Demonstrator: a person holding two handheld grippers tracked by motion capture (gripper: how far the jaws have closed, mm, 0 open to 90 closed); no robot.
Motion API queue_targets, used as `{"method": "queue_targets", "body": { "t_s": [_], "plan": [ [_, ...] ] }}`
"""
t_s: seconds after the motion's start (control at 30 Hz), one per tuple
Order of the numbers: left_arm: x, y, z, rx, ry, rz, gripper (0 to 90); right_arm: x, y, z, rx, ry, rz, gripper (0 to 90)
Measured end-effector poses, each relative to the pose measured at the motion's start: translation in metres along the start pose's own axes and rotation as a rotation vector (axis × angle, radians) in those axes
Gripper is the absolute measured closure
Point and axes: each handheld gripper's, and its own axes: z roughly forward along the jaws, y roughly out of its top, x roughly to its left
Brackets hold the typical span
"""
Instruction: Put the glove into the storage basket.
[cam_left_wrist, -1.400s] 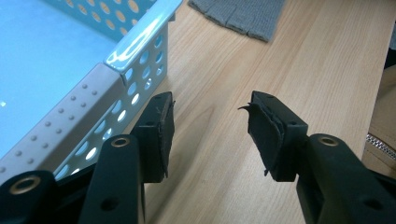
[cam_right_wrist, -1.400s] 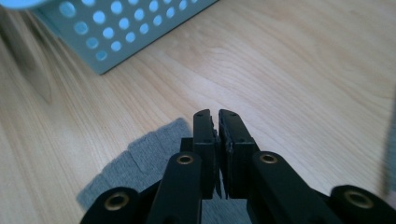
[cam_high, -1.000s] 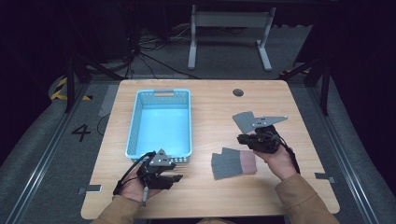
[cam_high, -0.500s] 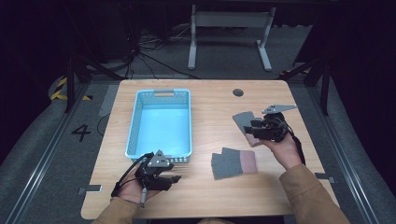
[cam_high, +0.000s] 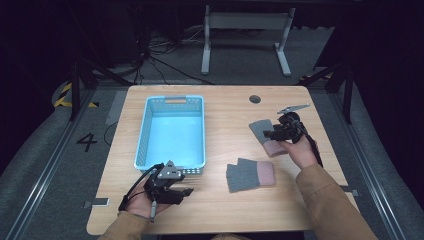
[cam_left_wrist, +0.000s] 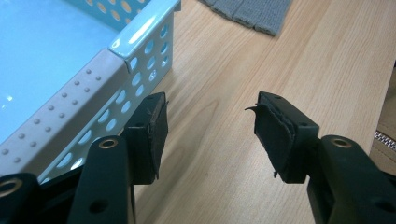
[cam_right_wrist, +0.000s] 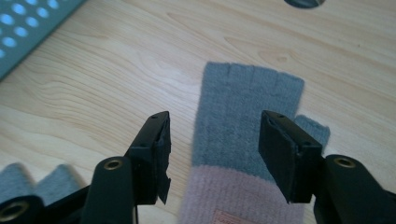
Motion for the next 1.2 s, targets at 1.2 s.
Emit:
{"method": "queue_targets", "body": {
  "t_s": [1.2],
  "plan": [
    [0.001,-0.002,0.001,0.003,-0.002,-0.002,44.6,-0.013,-0.002,0.046,0.196,-0.091,0.044,71.5]
  ]
}}
